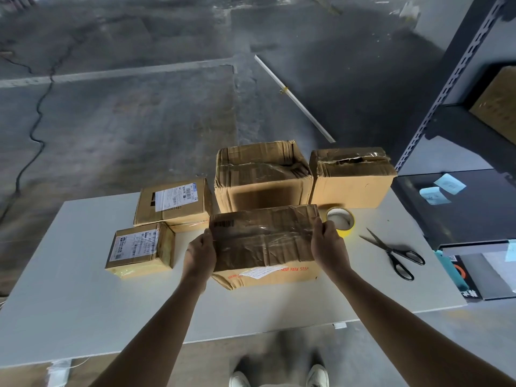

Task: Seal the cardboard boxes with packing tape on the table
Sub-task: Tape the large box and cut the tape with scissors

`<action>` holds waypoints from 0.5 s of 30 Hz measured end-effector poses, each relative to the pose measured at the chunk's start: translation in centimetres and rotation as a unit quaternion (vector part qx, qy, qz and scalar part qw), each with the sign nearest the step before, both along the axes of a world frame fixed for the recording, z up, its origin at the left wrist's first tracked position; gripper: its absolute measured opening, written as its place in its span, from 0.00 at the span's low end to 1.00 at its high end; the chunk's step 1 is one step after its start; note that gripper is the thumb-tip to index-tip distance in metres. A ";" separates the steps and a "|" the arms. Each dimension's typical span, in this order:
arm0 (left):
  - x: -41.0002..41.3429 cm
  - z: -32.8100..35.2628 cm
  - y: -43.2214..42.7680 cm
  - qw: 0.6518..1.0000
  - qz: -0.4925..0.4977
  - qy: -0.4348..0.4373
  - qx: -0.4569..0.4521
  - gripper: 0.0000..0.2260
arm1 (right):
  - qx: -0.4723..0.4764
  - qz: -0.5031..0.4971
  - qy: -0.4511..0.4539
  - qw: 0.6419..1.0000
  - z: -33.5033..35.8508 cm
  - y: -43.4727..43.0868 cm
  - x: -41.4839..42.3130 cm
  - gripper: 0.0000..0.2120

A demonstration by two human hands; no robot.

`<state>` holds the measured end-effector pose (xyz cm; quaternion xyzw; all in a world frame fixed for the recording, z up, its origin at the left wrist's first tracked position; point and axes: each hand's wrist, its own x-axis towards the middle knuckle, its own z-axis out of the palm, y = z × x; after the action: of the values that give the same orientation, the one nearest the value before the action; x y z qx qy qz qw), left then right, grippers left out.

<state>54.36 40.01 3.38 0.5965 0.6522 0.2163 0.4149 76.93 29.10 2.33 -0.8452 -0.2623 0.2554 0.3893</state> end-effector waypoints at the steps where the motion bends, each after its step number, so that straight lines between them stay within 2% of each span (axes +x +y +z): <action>1: 0.0 0.1 0.0 1.000 0.009 -0.012 0.002 0.19 | 0.016 0.000 -0.003 1.000 -0.1 0.0 0.0 0.14; 4: 0.0 0.6 -0.2 0.998 0.022 -0.061 0.014 0.17 | 0.054 -0.001 -0.005 0.999 0.0 -0.2 0.1 0.13; 8: -0.2 0.9 -0.2 0.988 0.048 -0.142 -0.030 0.19 | 0.111 -0.029 0.024 0.993 0.7 -0.4 0.0 0.19; 12: -0.9 0.6 0.0 0.978 0.056 -0.195 -0.047 0.23 | 0.140 -0.041 0.085 0.986 0.4 -0.9 0.1 0.19; 15: -1.1 0.9 -0.3 0.969 0.049 -0.229 -0.074 0.18 | 0.160 -0.037 0.154 0.974 0.6 -1.2 0.0 0.14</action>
<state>53.29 39.75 4.29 0.4662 0.5827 0.3185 0.5845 76.93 27.89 2.96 -0.7314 -0.2053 0.3224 0.5647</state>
